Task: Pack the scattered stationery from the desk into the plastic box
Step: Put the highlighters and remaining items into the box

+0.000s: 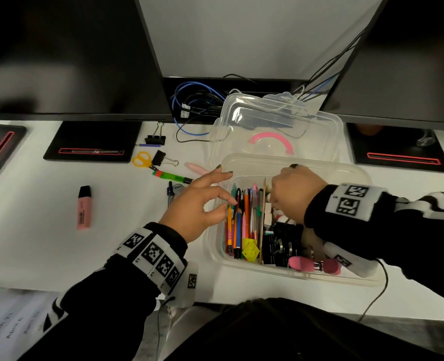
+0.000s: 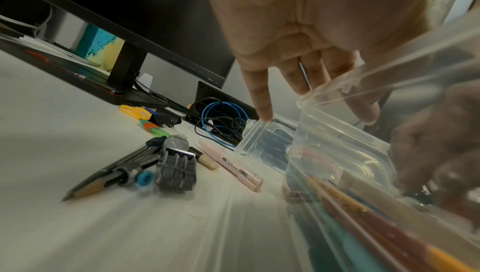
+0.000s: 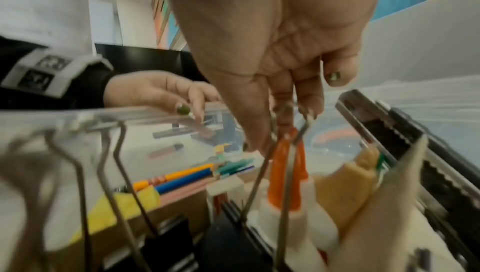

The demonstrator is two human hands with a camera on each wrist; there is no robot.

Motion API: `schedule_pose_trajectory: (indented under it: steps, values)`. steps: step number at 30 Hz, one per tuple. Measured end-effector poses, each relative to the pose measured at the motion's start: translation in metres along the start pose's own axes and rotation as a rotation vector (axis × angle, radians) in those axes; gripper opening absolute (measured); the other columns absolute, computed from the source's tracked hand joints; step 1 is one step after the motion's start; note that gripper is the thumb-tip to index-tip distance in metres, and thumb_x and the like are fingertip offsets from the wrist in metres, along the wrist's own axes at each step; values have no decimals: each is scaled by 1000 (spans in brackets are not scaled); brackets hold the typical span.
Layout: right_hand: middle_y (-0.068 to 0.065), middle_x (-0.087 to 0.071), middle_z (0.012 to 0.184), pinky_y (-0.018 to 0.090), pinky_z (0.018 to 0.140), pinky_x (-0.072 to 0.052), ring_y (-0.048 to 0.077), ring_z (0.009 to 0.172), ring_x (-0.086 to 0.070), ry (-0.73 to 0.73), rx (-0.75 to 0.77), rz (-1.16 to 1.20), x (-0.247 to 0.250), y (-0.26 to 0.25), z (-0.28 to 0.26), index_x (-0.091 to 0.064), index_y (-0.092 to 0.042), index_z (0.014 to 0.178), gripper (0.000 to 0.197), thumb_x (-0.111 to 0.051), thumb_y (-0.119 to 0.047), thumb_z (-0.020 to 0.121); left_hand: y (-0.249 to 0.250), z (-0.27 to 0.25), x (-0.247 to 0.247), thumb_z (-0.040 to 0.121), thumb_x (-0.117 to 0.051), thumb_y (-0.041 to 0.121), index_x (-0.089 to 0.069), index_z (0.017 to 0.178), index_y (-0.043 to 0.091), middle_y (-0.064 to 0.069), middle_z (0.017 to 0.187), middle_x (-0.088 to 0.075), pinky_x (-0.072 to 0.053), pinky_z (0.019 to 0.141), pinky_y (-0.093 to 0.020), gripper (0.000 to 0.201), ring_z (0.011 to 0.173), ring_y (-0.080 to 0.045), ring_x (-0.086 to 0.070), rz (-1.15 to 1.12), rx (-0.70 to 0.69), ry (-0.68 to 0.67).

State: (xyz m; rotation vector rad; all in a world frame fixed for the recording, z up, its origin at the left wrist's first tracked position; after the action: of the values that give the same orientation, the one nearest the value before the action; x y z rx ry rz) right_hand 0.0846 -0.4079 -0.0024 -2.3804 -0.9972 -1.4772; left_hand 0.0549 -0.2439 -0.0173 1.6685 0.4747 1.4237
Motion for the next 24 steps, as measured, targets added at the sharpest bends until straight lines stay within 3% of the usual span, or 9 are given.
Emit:
schedule_pose_trajectory:
  steps: [5,8,11,14,16,21,24]
  values:
    - [-4,-54,90,30,80,-25,18,94,-42,-48,6,33,1,1,1,-67,-20,98,38,-43,-49,92,-1,0,0,84,-63,9,-71,91,28,23,137,-42,-10,104,1,22,133,13,-21,-3,4,7]
    - [-4,-45,78,35,86,-30,19,100,-46,-78,12,-28,-3,-7,4,-65,-20,94,34,-48,-49,90,0,0,0,84,-63,9,-71,91,28,24,136,-41,-9,103,2,22,133,15,-21,-3,2,8]
    - [-5,-37,68,35,84,-29,20,104,-48,-66,19,-22,-3,-11,4,-66,-19,95,28,-51,-43,90,-1,1,0,84,-63,9,-70,90,28,24,136,-42,-11,105,0,22,134,12,-22,-5,0,6]
    - [-1,-56,89,34,81,-28,21,105,-49,-46,34,-48,-1,-14,3,-65,-17,98,23,-54,-35,90,-1,0,0,84,-63,8,-71,90,26,26,135,-41,-11,104,0,21,133,13,-22,-14,0,14]
    - [2,-61,103,33,80,-27,22,105,-50,-23,33,-36,1,-15,3,-63,-15,101,22,-53,-33,91,0,0,0,84,-63,8,-71,90,25,25,135,-42,-11,104,0,20,133,14,-22,-14,-2,18]
    - [4,-60,109,34,89,-31,23,108,-49,2,68,-33,-1,-19,2,-56,-8,117,31,-49,-26,93,1,0,0,85,-63,8,-71,90,25,27,134,-40,-11,103,1,19,131,17,-21,0,-10,16]
    - [3,-58,100,34,88,-33,23,108,-50,-28,69,0,0,-16,2,-59,-11,112,28,-50,-29,92,1,0,0,85,-62,9,-71,90,25,27,133,-40,-10,103,2,18,131,18,-20,13,-11,16]
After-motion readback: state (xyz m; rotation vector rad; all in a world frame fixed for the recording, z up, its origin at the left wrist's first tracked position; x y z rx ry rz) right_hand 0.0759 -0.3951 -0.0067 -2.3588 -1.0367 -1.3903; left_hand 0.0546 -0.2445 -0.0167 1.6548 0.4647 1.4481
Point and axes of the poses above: each hand's wrist, its own z-axis towards the middle knuckle, its own x-axis out of the back of the hand, y = z × x, the point moved 6 cm from there along z, towards the middle knuckle
